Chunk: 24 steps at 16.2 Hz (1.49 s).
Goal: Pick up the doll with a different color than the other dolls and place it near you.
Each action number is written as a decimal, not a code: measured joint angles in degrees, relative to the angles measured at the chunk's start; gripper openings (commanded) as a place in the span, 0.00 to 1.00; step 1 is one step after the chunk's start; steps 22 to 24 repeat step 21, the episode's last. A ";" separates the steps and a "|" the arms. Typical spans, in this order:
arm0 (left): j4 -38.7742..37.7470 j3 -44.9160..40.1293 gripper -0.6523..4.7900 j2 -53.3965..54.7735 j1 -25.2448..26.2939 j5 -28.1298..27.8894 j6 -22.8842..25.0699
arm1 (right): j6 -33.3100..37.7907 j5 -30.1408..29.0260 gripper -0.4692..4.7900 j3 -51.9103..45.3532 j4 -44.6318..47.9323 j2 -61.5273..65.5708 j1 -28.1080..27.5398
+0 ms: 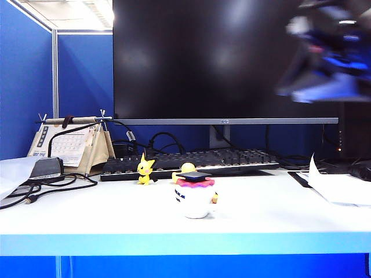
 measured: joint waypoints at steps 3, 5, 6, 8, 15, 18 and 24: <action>0.00 0.00 0.16 0.00 0.00 0.00 0.00 | 3.89 2.29 0.41 -10.91 -0.28 -13.22 0.00; 0.00 0.00 0.16 0.00 0.00 0.00 0.00 | 7.76 4.79 0.42 -18.67 -3.39 -25.11 0.04; 0.02 0.00 0.16 0.02 0.00 0.00 0.00 | 8.55 5.92 0.43 -18.67 -9.20 -29.24 0.02; -0.02 0.00 0.16 0.02 0.00 -0.02 0.00 | 8.96 9.35 0.43 -18.67 -21.49 -41.46 -0.28; 0.00 0.00 0.16 0.00 0.00 -0.02 0.00 | 5.79 15.10 0.43 -18.49 -25.83 -49.22 -1.64; -0.02 0.00 0.16 0.00 0.00 -0.02 0.00 | 5.73 15.10 0.43 -18.49 -25.83 -49.22 -1.64; -0.02 0.00 0.16 0.00 0.00 -0.02 0.00 | 5.73 15.10 0.43 -18.49 -25.81 -49.22 -1.66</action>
